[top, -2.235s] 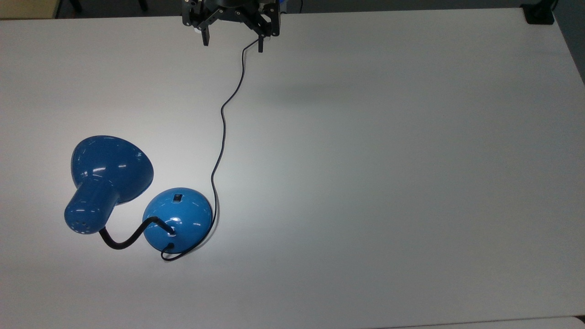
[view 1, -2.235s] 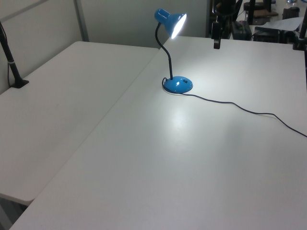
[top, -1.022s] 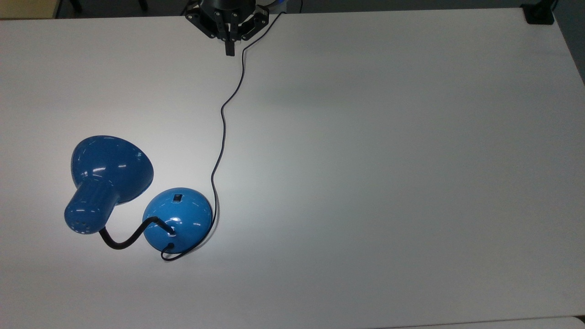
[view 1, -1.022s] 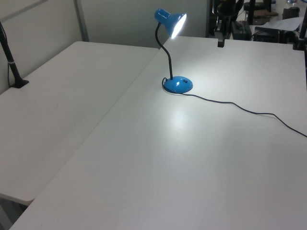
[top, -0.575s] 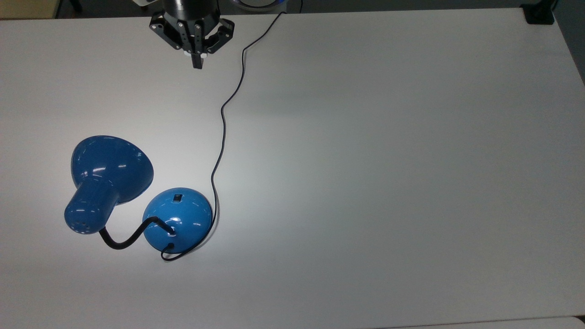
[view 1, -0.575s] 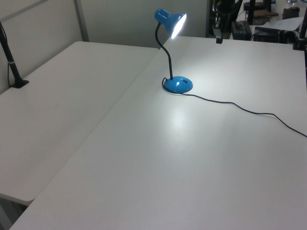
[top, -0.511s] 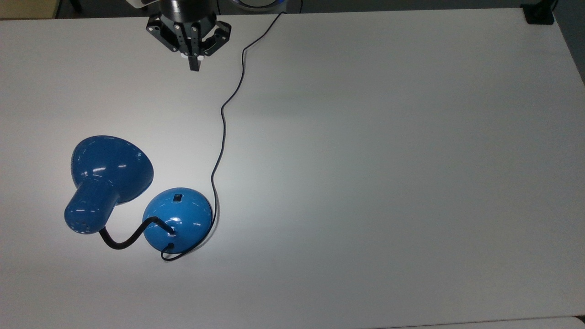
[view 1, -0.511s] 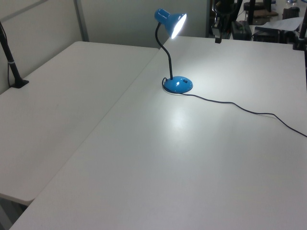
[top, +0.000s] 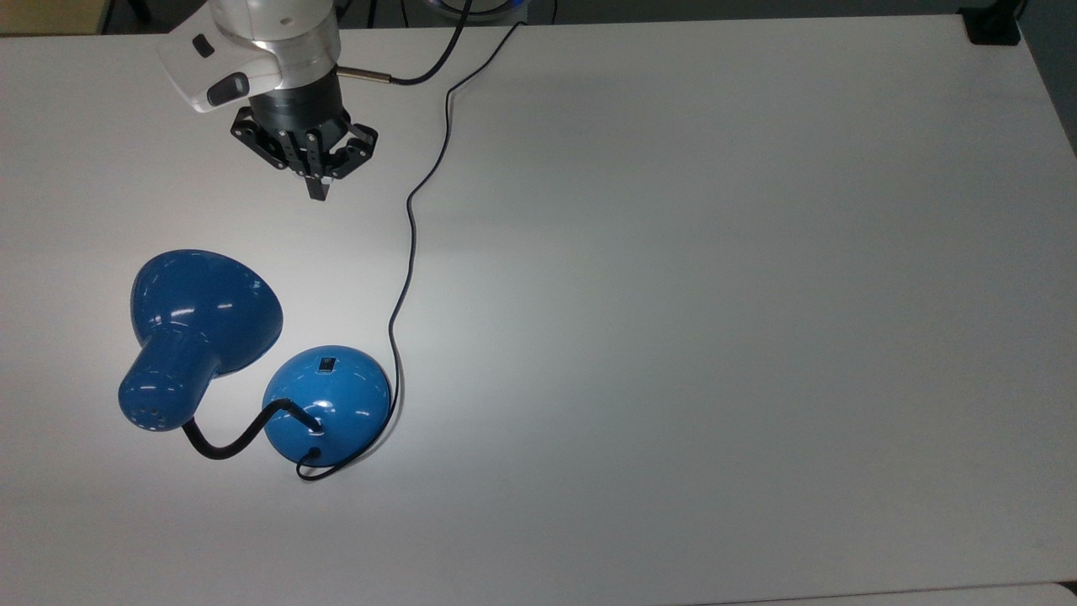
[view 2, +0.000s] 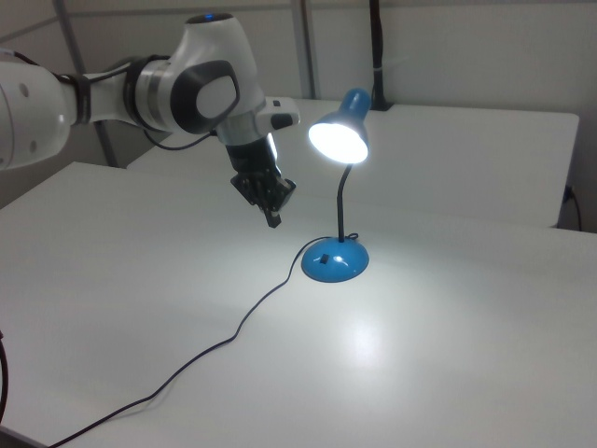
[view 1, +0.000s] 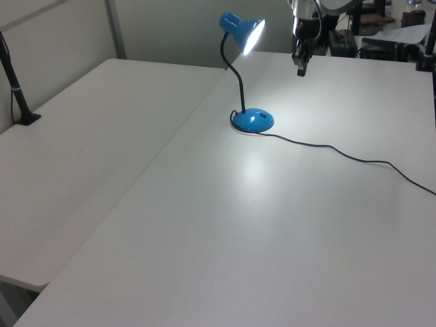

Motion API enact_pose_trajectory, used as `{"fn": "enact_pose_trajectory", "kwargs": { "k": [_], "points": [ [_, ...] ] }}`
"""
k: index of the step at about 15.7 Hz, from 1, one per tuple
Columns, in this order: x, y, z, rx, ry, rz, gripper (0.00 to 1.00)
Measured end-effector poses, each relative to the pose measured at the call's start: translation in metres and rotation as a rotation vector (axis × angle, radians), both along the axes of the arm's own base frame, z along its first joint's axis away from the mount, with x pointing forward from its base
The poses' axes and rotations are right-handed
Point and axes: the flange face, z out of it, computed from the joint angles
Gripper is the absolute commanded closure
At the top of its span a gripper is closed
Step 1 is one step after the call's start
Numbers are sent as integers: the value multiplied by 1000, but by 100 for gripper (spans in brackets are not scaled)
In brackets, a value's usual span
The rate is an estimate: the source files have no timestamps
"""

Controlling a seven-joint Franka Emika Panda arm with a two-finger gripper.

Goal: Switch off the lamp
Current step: 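Move the gripper toward the blue lamp's dome base, then lower the gripper onto the switch on the lamp base and press it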

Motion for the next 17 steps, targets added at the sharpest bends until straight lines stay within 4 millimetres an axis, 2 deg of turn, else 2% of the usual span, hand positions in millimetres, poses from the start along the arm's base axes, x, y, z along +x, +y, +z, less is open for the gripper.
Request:
{"fn": "enact_pose_trajectory", "kwargs": {
  "k": [7,12,17],
  "points": [
    [19,-9,-48,3,2,-10,100],
    [30,-12,-68,1,-33,-18,100],
    [48,-16,-102,-3,-100,-12,100]
  ]
}}
